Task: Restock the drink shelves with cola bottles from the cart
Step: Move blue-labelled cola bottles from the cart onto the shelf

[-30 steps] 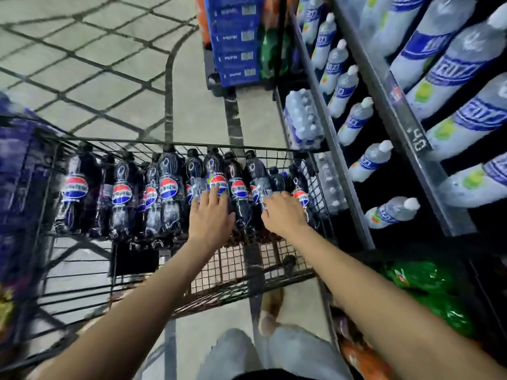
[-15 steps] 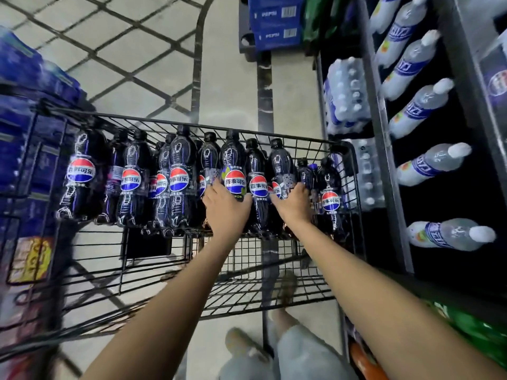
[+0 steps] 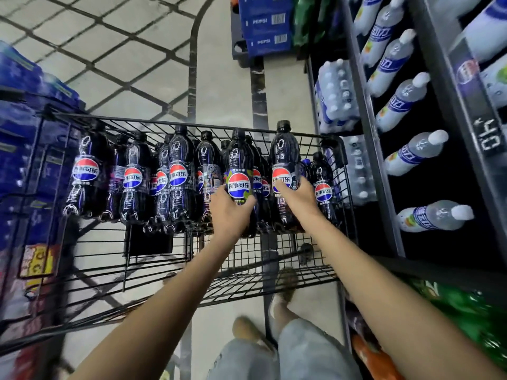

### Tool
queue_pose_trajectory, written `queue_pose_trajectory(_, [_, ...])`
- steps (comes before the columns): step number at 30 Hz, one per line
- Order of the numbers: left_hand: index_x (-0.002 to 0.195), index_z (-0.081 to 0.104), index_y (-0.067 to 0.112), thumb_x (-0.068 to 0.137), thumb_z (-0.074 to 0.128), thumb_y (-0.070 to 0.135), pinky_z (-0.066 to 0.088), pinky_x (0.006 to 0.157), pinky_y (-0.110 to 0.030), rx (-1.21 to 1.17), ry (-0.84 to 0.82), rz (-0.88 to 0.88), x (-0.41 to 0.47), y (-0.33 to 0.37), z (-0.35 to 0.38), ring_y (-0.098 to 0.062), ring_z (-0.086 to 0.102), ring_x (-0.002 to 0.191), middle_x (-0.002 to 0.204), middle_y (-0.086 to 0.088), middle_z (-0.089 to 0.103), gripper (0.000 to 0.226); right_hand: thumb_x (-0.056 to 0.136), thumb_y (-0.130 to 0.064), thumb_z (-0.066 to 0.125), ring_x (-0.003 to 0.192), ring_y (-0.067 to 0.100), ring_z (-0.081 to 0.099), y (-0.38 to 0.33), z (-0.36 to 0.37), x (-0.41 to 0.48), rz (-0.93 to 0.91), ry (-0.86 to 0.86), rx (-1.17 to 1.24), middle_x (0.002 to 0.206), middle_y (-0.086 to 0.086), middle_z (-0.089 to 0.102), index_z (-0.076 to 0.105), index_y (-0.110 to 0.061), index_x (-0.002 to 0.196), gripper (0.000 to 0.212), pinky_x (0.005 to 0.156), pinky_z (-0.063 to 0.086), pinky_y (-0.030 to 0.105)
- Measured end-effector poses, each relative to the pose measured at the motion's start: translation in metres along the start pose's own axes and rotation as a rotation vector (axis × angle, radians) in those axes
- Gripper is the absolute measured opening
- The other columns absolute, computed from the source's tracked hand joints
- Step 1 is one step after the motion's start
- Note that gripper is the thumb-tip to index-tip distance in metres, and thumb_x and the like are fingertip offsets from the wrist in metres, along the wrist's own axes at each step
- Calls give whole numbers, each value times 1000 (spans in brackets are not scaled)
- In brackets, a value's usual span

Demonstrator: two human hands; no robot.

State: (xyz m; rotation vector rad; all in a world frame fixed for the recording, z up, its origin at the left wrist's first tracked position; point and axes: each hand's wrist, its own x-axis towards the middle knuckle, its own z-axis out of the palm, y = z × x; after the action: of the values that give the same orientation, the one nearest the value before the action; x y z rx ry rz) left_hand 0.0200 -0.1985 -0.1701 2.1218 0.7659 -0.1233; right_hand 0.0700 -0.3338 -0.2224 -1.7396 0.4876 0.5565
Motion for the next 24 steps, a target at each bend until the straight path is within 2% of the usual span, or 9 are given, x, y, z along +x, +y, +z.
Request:
queue_pose_trajectory(2, [79, 53, 22, 77, 71, 11, 52, 64, -31, -80, -45, 39, -17, 2, -4, -16, 56, 62, 72, -4, 61, 21, 86, -37, 67, 98, 16, 61, -1, -11, -15, -15, -15, 71, 111, 0, 62, 50, -20, 124, 45, 85, 49, 34])
queue_pose_trajectory(6, [75, 46, 31, 80, 71, 10, 43, 56, -16, -131, -107, 116, -47, 0, -11, 3, 52, 56, 70, 8, 54, 34, 87, -35, 67, 93, 11, 62, 9, -29, -47, -54, -7, 180, 114, 1, 63, 49, -21, 126, 46, 74, 47, 29])
queue_pose_trajectory(10, [97, 54, 19, 82, 71, 13, 51, 74, -25, -180, -237, 160, -76, -2, -17, -17, 61, 80, 91, -7, 61, 24, 88, -35, 66, 98, 18, 65, 28, -37, -86, -32, 40, 276, 120, 7, 64, 47, -15, 137, 56, 80, 53, 33])
queue_pose_trajectory(12, [93, 54, 21, 82, 71, 11, 46, 65, -9, -217, -266, 226, -92, -3, -20, -3, 60, 73, 83, 1, 60, 22, 88, -30, 66, 84, 10, 68, 40, -38, -111, -49, 85, 339, 109, 3, 69, 53, -15, 131, 48, 66, 53, 24])
queue_pose_trajectory(14, [80, 50, 31, 81, 71, 9, 42, 57, -3, -220, -289, 300, -111, -5, -24, 11, 55, 60, 75, 9, 57, 31, 86, -32, 69, 80, 8, 70, 51, -38, -137, -64, 139, 387, 103, 1, 71, 57, -17, 124, 43, 66, 53, 22])
queue_pose_trajectory(16, [77, 50, 31, 81, 71, 10, 41, 55, -4, -214, -345, 359, -129, -11, -29, 11, 52, 55, 72, 6, 58, 30, 74, -46, 74, 91, 15, 69, 61, -36, -167, -90, 189, 412, 109, 5, 71, 59, -17, 121, 56, 80, 55, 31])
queue_pose_trajectory(19, [76, 51, 28, 80, 72, 13, 42, 55, -11, -189, -425, 439, -161, -22, -40, 5, 51, 54, 69, 5, 58, 26, 50, -61, 77, 95, 19, 70, 77, -32, -216, -138, 285, 485, 103, 2, 73, 61, -17, 116, 81, 85, 55, 36])
queue_pose_trajectory(22, [82, 53, 28, 79, 73, 14, 46, 57, -14, -219, -522, 460, -198, -37, -46, -2, 56, 61, 76, 2, 63, 26, 46, -65, 78, 92, 16, 70, 103, -33, -265, -160, 374, 493, 97, -3, 74, 63, -23, 107, 77, 83, 55, 35])
queue_pose_trajectory(24, [85, 52, 28, 80, 74, 15, 45, 57, -11, -223, -576, 478, -226, -48, -47, 0, 56, 61, 78, 4, 63, 26, 46, -68, 77, 84, 5, 71, 123, -37, -302, -181, 446, 475, 88, -15, 74, 64, -27, 100, 69, 72, 54, 25])
